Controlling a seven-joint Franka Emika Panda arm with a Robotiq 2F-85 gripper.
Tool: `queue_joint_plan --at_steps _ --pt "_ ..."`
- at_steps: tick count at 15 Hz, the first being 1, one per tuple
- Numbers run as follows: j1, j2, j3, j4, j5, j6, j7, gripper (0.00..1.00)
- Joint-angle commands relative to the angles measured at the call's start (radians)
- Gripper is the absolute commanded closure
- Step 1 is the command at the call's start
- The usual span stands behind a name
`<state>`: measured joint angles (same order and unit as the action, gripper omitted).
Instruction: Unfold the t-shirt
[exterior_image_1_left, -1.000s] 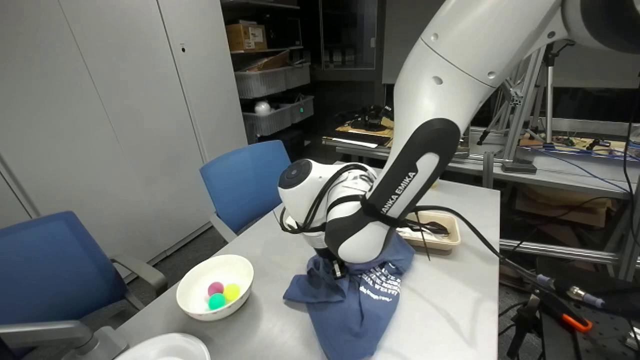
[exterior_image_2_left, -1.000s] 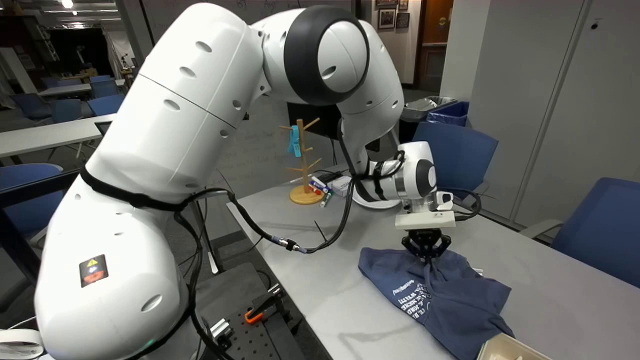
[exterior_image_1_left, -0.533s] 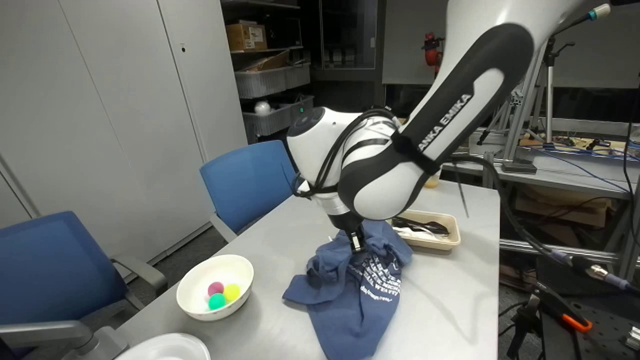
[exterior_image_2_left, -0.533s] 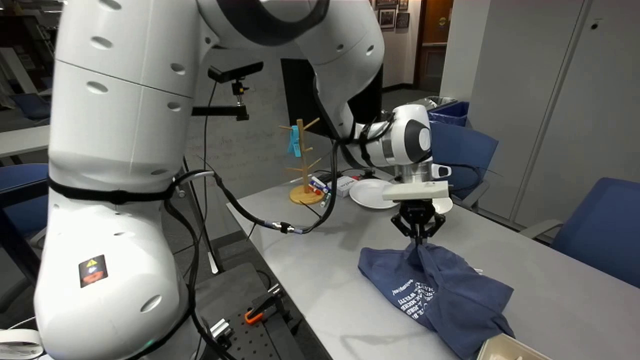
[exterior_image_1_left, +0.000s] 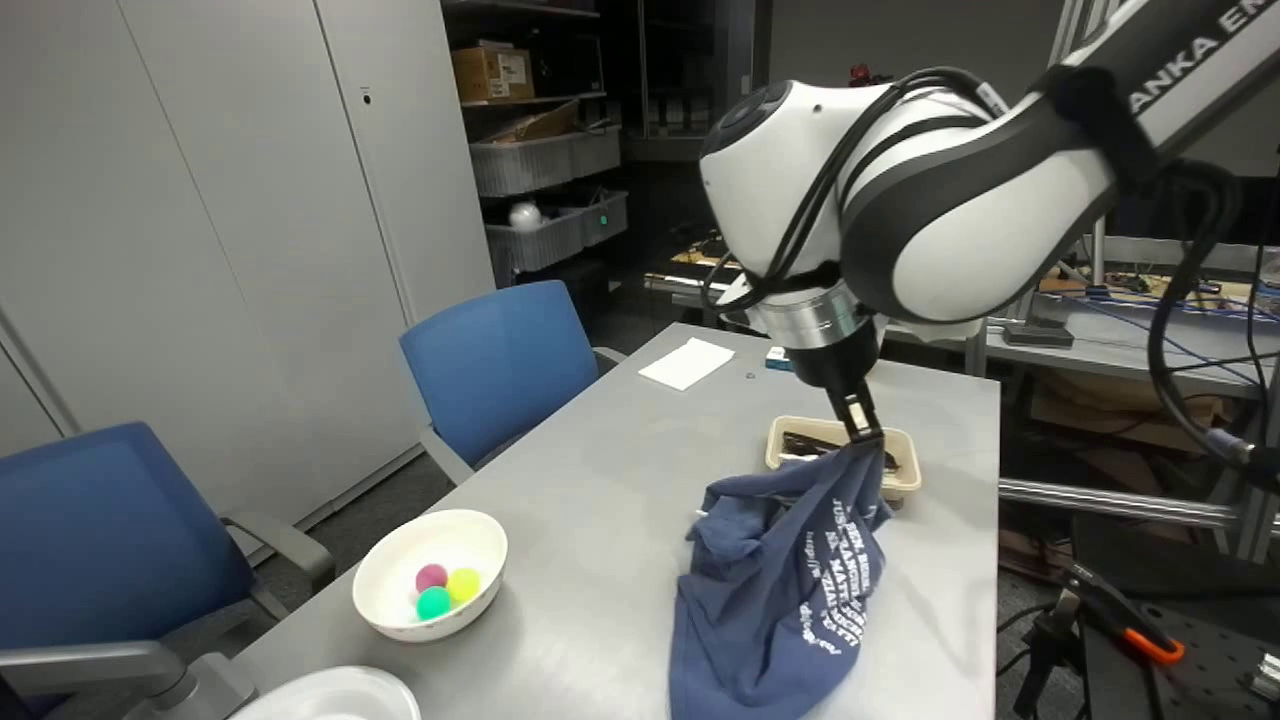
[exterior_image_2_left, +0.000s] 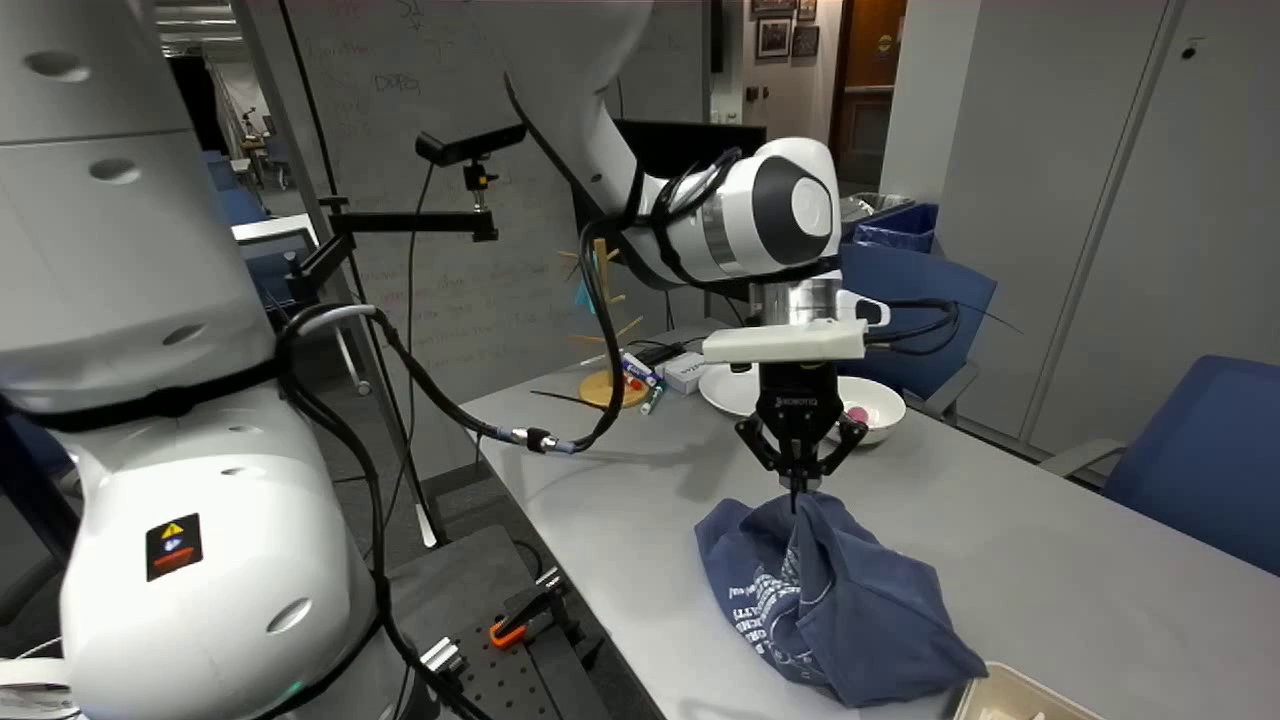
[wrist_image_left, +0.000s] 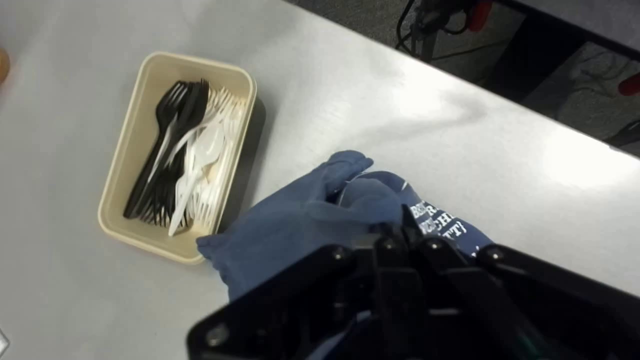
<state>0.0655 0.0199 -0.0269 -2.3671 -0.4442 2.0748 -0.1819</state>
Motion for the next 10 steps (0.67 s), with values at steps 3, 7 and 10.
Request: queue_joint_plan --at_steps 3,7,10 --pt "-0.070 -0.217 -0.021 -0.166 -0.010 -0.032 -0.043 0.99" --pt "-0.088 -0.220 -0.030 -0.188 0.009 -0.036 -0.068 0.99" --pt "-0.069 -0.223 -0.007 -0.146 0.020 -0.028 -0.058 0.99"
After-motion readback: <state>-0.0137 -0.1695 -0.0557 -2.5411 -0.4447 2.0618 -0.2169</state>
